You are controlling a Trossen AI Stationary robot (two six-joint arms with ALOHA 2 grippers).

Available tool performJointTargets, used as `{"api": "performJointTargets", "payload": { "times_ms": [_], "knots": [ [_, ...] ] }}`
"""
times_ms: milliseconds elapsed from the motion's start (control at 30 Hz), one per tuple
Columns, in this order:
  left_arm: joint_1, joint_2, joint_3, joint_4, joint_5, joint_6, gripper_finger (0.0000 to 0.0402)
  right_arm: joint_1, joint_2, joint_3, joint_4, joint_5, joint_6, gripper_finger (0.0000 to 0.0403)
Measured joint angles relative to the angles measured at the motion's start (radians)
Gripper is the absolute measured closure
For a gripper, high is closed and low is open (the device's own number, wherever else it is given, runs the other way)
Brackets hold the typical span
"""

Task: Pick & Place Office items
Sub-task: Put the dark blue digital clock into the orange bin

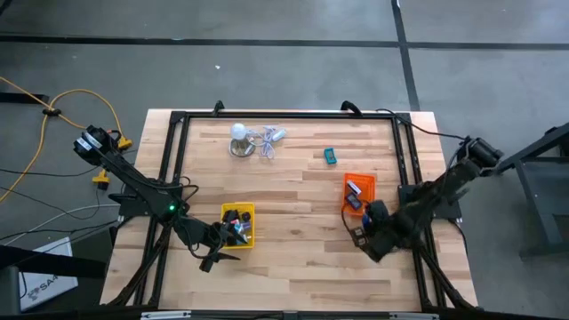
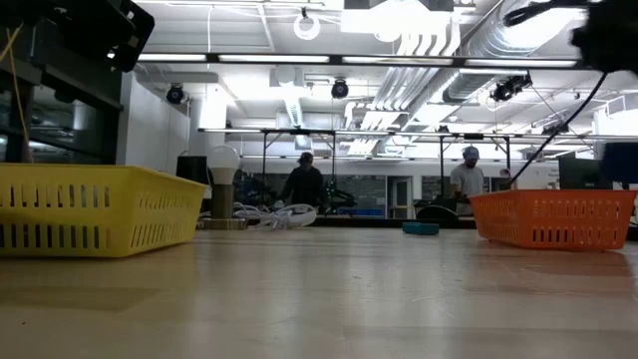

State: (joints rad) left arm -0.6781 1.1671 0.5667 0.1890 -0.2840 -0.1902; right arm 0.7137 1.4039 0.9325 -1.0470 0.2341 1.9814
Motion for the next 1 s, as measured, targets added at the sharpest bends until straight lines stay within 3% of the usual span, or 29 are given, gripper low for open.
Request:
{"api": "performJointTargets", "payload": {
  "times_ms": [200,433,767,1000],
  "knots": [
    [0.000,0.000,0.000,0.000,0.000,0.000,0.0172,-0.167,-0.085,0.000,-0.034,0.046,-0.198,0.0352],
    [0.000,0.000,0.000,0.000,0.000,0.000,0.0172,-0.322,-0.125,0.000,-0.115,0.021,-0.300,0.0352],
    [0.000,0.000,0.000,0.000,0.000,0.000,0.0172,-0.419,-0.122,0.000,-0.161,0.018,-0.303,0.0352],
    [0.000,0.000,0.000,0.000,0.000,0.000,0.0172,-0.429,-0.033,0.000,-0.141,-0.017,-0.303,0.0352]
  ]
}}
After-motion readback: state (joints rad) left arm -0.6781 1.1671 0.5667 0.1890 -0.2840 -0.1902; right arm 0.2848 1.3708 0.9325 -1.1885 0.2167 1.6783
